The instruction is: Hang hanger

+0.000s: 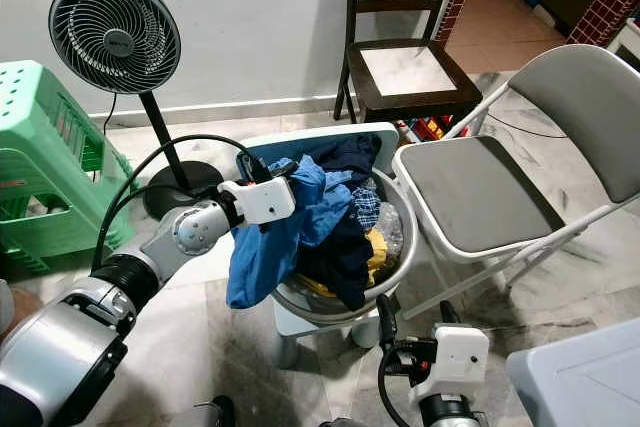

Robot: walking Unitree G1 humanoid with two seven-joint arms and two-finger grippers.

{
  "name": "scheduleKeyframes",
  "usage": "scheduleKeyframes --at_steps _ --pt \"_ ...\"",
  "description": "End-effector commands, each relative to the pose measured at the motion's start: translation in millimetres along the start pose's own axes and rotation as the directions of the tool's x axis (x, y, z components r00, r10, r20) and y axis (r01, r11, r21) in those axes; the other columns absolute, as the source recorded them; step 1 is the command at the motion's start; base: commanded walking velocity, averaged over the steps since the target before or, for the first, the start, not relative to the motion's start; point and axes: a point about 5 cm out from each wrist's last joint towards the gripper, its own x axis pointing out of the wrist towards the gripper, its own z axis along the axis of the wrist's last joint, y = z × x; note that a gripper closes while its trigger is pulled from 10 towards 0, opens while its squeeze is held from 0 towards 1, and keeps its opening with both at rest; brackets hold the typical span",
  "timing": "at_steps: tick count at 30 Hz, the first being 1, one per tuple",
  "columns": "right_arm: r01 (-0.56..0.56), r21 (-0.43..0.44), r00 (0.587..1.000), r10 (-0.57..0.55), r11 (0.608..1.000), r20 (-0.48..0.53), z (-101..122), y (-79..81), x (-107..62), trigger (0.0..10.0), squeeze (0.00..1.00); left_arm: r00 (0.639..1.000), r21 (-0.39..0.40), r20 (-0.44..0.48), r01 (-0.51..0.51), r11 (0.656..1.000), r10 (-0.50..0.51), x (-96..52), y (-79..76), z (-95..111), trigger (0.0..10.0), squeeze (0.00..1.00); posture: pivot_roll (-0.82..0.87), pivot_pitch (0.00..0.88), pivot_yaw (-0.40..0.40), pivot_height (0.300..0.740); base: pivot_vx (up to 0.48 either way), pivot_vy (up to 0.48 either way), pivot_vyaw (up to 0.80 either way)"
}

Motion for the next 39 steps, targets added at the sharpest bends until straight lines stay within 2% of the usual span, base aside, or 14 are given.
scheduleKeyframes --at_steps 1,7,10,12,13,19,24,26,30,31,33,34,38,39 --pt "0.003 -0.003 0.999 -0.003 1.000 -0.038 -7 -3.6 -3.3 10.0 0.00 0.999 -0.004 0.036 0.009 1.000 -0.009 2.6 -9.6 6 0.0 0.00 0.02 0.144 -0.096 0.740 0.000 0.000 0.00" --pt "0.000 -0.008 0.999 -0.001 1.000 -0.036 -6 -4.4 -1.9 10.0 0.00 0.997 -0.059 0.072 -0.007 0.998 0.012 7.3 -21.7 16 0.0 0.00 0.02 0.143 -0.098 0.740 0.000 0.000 0.00" --pt "0.001 -0.003 1.000 -0.001 1.000 -0.031 -5 -4.6 -1.1 10.0 0.00 0.997 -0.145 0.070 -0.016 0.989 0.026 8.7 -26.2 18 0.0 0.00 0.02 0.143 -0.098 0.740 0.000 0.000 0.00" --pt "0.018 0.020 0.999 -0.017 1.000 -0.027 -2 -5.4 0.8 10.0 0.00 0.995 -0.226 0.095 -0.012 0.974 0.034 9.4 -23.2 22 0.0 0.00 0.02 0.141 -0.104 0.740 0.000 0.000 0.00" --pt "0.027 0.026 0.999 -0.026 0.999 -0.027 -2 -6.0 1.5 10.0 0.00 0.994 -0.241 0.102 -0.007 0.971 0.033 9.5 -22.3 22 0.0 0.00 0.03 0.142 -0.106 0.740 0.000 0.000 0.00" --pt "0.027 0.047 0.999 -0.026 0.999 -0.019 3 -7.0 9.4 10.0 0.00 0.986 -0.270 0.164 0.051 0.962 -0.007 5.3 -13.0 25 0.0 0.00 0.05 0.140 -0.113 0.740 0.000 0.000 0.00" --pt "0.058 -0.002 0.997 -0.058 0.998 -0.047 5 -5.6 21.2 10.0 0.00 0.967 -0.315 0.251 0.127 0.941 -0.047 -2.6 -5.2 32 0.0 0.00 0.07 0.137 -0.109 0.740 0.000 0.000 0.00" --pt "0.097 -0.020 0.994 -0.098 0.995 -0.052 5 -6.8 24.0 10.0 0.00 0.966 -0.379 0.256 0.133 0.916 -0.035 -1.6 -6.5 35 0.0 0.00 0.07 0.136 -0.106 0.740 0.000 0.000 0.00" --pt "0.123 0.019 0.991 -0.122 0.992 -0.049 7 -7.3 26.7 10.0 0.00 0.952 -0.430 0.306 0.163 0.888 -0.027 -4.3 -9.2 44 0.0 0.00 0.07 0.133 -0.101 0.740 0.000 0.000 0.00" --pt "0.113 0.086 0.993 -0.111 0.990 -0.030 11 -6.2 27.5 10.0 0.00 0.944 -0.470 0.331 0.165 0.867 0.000 -9.8 -9.8 47 0.0 0.00 0.07 0.128 -0.093 0.740 0.000 0.000 0.00" --pt "0.126 0.032 0.991 -0.127 0.992 0.051 22 -9.8 29.4 10.0 0.00 0.940 -0.486 0.340 0.153 0.861 0.025 -18.4 -9.1 46 0.0 0.00 0.07 0.121 -0.086 0.740 0.000 0.000 0.00" --pt "0.063 0.018 0.993 -0.065 0.998 0.096 28 -6.7 28.4 10.0 0.00 0.936 -0.500 0.349 0.136 0.855 0.055 -23.5 -7.4 46 0.0 0.00 0.07 0.114 -0.084 0.740 0.000 0.000 0.00" --pt "0.100 0.090 0.989 -0.108 0.991 0.099 33 -9.8 29.0 10.0 0.00 0.972 -0.572 0.221 0.068 0.817 0.074 -29.2 -12.0 28 0.0 0.00 0.08 0.099 -0.083 0.740 0.000 0.000 0.00" --pt "0.112 0.112 0.988 -0.123 0.987 0.098 35 -11.5 29.8 10.0 0.00 0.990 -0.631 0.116 0.017 0.776 0.073 -32.7 -18.0 14 0.0 0.00 0.08 0.092 -0.083 0.740 0.000 0.000 0.00"
